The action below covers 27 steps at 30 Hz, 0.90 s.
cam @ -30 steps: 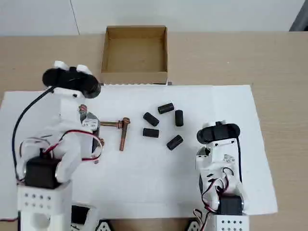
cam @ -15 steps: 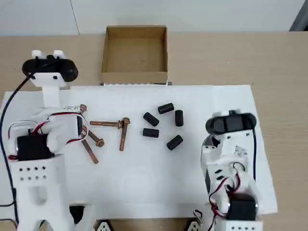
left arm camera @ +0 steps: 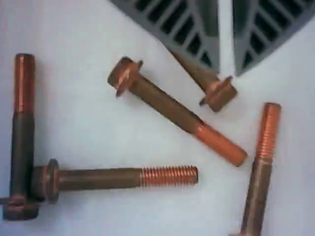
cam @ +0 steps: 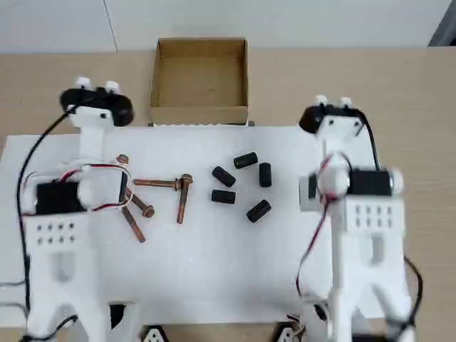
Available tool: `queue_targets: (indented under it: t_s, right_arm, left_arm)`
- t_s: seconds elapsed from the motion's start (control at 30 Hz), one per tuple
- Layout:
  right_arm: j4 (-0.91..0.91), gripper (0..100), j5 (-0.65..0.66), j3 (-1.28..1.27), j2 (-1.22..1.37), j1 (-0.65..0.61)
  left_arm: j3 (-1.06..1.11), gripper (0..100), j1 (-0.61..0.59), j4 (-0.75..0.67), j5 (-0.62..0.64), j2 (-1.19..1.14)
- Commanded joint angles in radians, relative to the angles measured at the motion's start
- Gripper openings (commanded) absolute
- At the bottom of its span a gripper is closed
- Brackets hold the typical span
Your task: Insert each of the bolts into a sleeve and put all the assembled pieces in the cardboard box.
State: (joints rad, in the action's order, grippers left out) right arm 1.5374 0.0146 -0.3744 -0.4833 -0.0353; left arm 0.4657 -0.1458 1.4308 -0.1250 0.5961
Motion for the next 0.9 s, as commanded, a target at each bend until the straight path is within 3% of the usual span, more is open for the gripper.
queue_targets:
  t_s: [0.0, 0.4, 0.5, 0.67, 0.87]
  right_arm:
    - [0.074, 0.4, 0.026, 0.203, 0.18, -0.035]
    - [0.122, 0.5, 0.054, 0.566, 0.588, -0.28]
    - [0.119, 1.7, 0.034, 0.66, 0.677, -0.288]
    - [0.124, 12.8, 0.034, 0.807, 0.825, -0.285]
    - [0.119, 13.6, 0.034, 0.847, 0.928, -0.285]
  left_arm:
    - [-0.021, 1, -0.009, 0.008, -0.003, -0.106]
    - [-0.197, 1, -0.031, 0.014, 0.061, -0.433]
    - [-0.223, 1, -0.031, 0.023, 0.087, -0.488]
    - [-0.231, 1, -0.029, -0.002, 0.091, -0.539]
    - [-0.231, 1, -0.029, -0.015, 0.089, -0.548]
